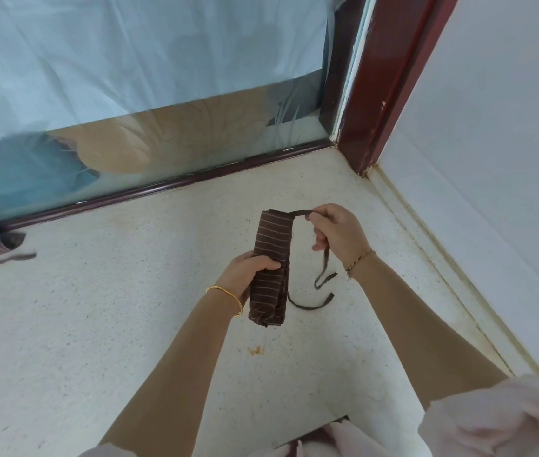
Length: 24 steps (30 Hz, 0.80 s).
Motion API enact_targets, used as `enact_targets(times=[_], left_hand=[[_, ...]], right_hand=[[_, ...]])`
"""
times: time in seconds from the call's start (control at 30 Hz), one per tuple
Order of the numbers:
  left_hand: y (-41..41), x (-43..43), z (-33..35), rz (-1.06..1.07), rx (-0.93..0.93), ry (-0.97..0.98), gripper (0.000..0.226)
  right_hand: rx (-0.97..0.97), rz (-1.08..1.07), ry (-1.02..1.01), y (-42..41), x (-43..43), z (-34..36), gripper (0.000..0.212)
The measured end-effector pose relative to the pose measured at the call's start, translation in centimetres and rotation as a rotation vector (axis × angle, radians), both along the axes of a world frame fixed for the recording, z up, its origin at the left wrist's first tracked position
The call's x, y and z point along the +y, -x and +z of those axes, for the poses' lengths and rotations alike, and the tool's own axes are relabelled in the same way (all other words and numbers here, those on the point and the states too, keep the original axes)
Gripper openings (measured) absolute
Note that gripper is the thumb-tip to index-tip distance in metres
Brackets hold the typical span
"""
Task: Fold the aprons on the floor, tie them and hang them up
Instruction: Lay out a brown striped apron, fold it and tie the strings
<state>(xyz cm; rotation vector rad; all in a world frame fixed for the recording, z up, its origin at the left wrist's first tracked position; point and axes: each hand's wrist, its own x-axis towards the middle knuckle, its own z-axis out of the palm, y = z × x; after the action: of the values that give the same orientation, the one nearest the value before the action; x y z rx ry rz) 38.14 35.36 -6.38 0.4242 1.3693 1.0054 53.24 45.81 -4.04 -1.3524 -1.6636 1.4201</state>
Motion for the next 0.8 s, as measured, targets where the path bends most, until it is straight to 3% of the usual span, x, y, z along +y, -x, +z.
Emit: enact_targets(times=[0.13,0.27,0.33,0.4,0.5,0.6,0.67,0.8], left_hand=[[0.3,-0.2,0.2,0.105,-0.353,0.001,0.022],[0.6,-0.3,-0.4,0.151,-0.448,-0.063,0.028],[0.5,-0.3,-0.8,0.18,-0.503,-0.101,0.029],[0.4,-0.3,-1.1,0.191,-0.592,-0.158,0.026],[0.2,-0.3,-1.5,0.157,-0.715,-0.246,0.027],[0.1,-0.3,-1.7,0.065,-0.726,-0.279,0.037],[0.1,-0.3,-1.6,0.041,-0.687,-0.261,0.041],[-0.2,-0.1,-1.3,0.025,-0.587,-0.213,0.055]], right_hand=[[0.008,-0.066,0.079,0.0,0.2,0.0,0.011],[0.094,-0.078,0.141,0.2,0.2,0.6,0.01],[0.127,0.005,0.17,0.4,-0.3,1.0,0.02],[0.07,0.119,0.138,0.7,-0.9,1.2,0.03],[-0.106,0.214,0.054,1.0,-1.2,1.4,0.025],[-0.106,0.177,0.099,1.5,-1.0,1.5,0.015],[-0.033,0.174,0.185,1.8,-0.8,1.9,0.025],[-0.173,0.45,0.178,1.9,-1.3,2.1,0.045]])
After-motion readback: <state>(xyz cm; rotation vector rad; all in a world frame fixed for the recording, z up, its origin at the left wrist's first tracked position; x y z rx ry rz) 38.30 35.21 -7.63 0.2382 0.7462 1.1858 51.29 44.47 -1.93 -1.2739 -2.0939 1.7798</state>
